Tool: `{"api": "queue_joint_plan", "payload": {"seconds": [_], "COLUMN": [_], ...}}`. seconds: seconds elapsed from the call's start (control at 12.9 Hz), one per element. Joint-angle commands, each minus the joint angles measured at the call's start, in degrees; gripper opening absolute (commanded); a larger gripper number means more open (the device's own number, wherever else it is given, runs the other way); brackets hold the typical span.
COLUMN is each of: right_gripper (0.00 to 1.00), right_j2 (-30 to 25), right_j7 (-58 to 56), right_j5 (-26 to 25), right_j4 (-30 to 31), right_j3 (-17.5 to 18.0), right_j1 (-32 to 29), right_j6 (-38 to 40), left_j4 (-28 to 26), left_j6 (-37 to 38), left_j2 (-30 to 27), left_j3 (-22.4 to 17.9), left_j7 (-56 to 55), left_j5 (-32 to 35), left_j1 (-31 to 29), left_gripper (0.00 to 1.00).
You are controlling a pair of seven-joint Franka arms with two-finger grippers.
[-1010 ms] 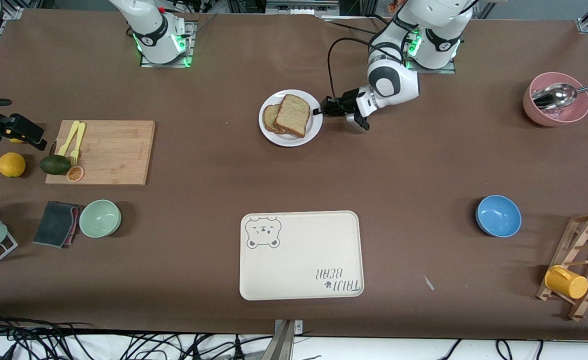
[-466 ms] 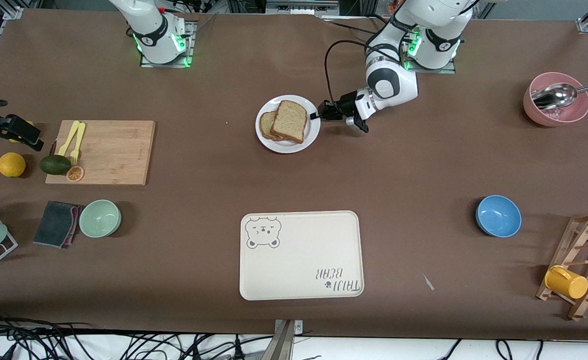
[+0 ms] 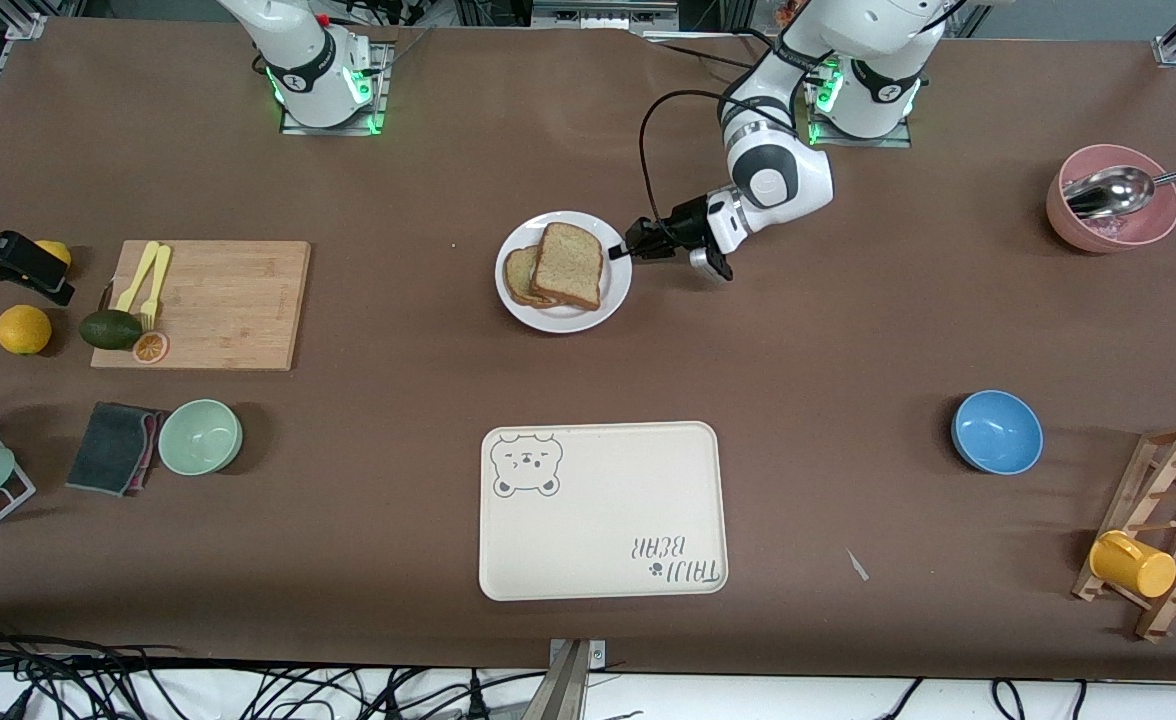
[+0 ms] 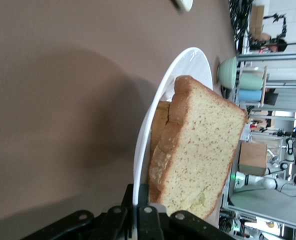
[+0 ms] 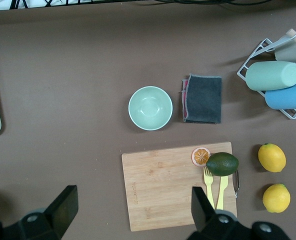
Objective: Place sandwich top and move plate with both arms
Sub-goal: 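Slide the plate with the left gripper toward the bear tray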
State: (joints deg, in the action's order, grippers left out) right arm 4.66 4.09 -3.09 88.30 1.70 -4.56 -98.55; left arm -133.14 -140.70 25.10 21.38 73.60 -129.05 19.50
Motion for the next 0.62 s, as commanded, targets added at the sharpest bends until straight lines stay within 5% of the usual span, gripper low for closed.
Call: {"api": "queue_joint_plan", "payload": {"seconds": [0.0, 0.54], "right_gripper": [1.0, 1.0], "right_j2": [-0.3, -1.0], "right_j7": [0.3, -0.1], "right_j5": [0.0, 2.4], "right_j4": [-0.2, -0.3], "right_j3": [-0.2, 0.6], "right_j1": [-0.2, 0.3], "right_j6": [0.1, 1.2], "left_j4": [7.1, 17.2], "left_j6": [-4.4, -10.6], "left_j2": [3.4, 8.9], "left_j3": [-0.7, -1.9], "left_j7": [-0.7, -4.8], "left_j5": [-2.4, -1.7], "left_j1": [0.3, 0.2], "left_gripper": [0.0, 0.0]}}
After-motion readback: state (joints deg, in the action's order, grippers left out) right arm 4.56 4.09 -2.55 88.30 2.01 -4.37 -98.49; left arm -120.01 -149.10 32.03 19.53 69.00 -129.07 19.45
